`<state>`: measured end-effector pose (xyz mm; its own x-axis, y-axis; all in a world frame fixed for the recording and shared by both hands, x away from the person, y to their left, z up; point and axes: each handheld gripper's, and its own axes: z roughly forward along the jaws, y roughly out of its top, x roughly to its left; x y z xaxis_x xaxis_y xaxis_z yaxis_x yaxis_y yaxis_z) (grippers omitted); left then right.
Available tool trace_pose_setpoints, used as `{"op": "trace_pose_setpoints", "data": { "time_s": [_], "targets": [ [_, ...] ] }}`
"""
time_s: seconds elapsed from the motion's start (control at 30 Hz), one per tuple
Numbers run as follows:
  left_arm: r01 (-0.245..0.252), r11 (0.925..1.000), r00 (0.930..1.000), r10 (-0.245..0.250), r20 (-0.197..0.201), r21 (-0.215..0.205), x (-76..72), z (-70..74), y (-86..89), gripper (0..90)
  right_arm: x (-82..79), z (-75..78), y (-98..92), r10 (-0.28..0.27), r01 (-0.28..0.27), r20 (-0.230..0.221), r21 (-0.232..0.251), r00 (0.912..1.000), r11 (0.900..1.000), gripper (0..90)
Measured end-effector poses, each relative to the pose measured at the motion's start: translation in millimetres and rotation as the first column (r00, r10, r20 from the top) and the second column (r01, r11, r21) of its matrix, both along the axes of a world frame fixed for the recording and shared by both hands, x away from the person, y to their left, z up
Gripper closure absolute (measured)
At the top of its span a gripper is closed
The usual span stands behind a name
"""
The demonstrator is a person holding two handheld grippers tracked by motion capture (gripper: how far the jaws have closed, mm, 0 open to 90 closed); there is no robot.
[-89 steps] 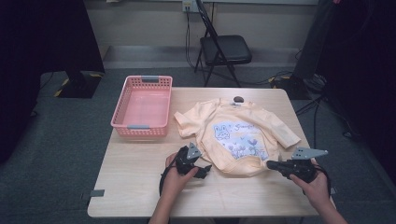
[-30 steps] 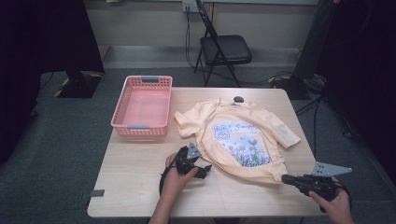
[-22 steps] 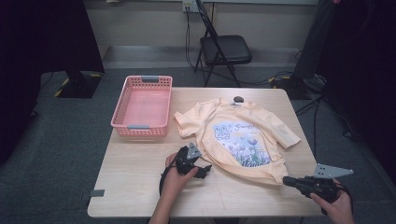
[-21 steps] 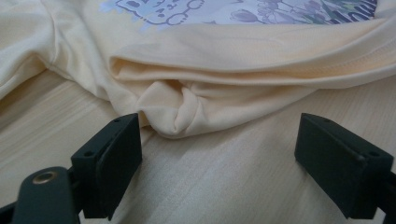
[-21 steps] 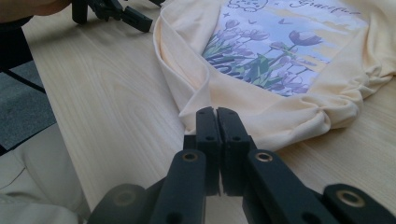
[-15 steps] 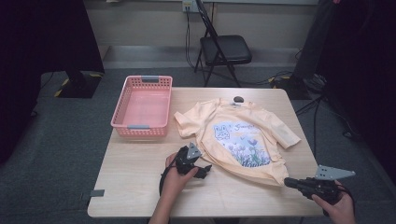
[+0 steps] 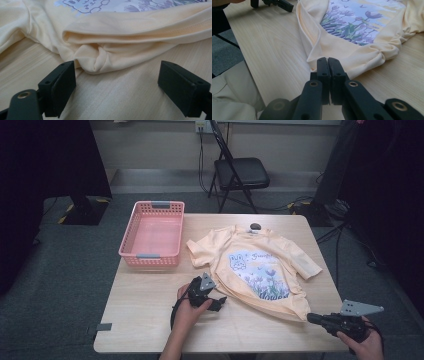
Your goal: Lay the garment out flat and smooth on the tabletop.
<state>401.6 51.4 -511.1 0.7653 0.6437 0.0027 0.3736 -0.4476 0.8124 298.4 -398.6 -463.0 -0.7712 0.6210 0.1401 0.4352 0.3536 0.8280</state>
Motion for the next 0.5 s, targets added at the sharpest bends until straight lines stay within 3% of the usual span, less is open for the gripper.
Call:
{"op": "trace_pose_setpoints", "data": {
  "time_s": [0.13, 0.2, 0.37, 0.43, 0.5],
  "targets": [
    [0.0, 1.0, 1.0, 0.0, 0.0, 0.0, 0.0, 0.0, 0.0, 14.7, -1.2, 1.7, -3.7, -0.014, 0.014, 0.021, 0.016, 0.9997, 1.0, 84.5],
    [0.0, 1.0, 1.0, 0.0, 0.0, 0.0, 0.0, 0.0, 0.0, 14.7, -1.7, 4.3, -4.5, -0.034, 0.034, 0.036, 0.02, 0.9988, 0.999, 72.4],
    [0.0, 1.0, 1.0, 0.0, 0.0, 0.0, 0.0, 0.0, 0.0, 14.7, 2.4, 9.3, -5.5, -0.067, 0.067, 0.028, 0.026, 0.9973, 0.997, 54.6],
    [0.0, 1.0, 1.0, 0.0, 0.0, 0.001, 0.0, 0.0, 0.0, 14.7, 6.5, 9.7, -5.6, -0.088, 0.087, 0.024, 0.026, 0.9958, 0.996, 41.8],
    [0.0, 1.0, 1.0, 0.0, 0.0, 0.0, 0.0, 0.0, 0.0, 14.7, 11.4, 9.3, -5.3, -0.1, 0.1, 0.021, 0.018, 0.9947, 0.995, 39.1]
  ]
}}
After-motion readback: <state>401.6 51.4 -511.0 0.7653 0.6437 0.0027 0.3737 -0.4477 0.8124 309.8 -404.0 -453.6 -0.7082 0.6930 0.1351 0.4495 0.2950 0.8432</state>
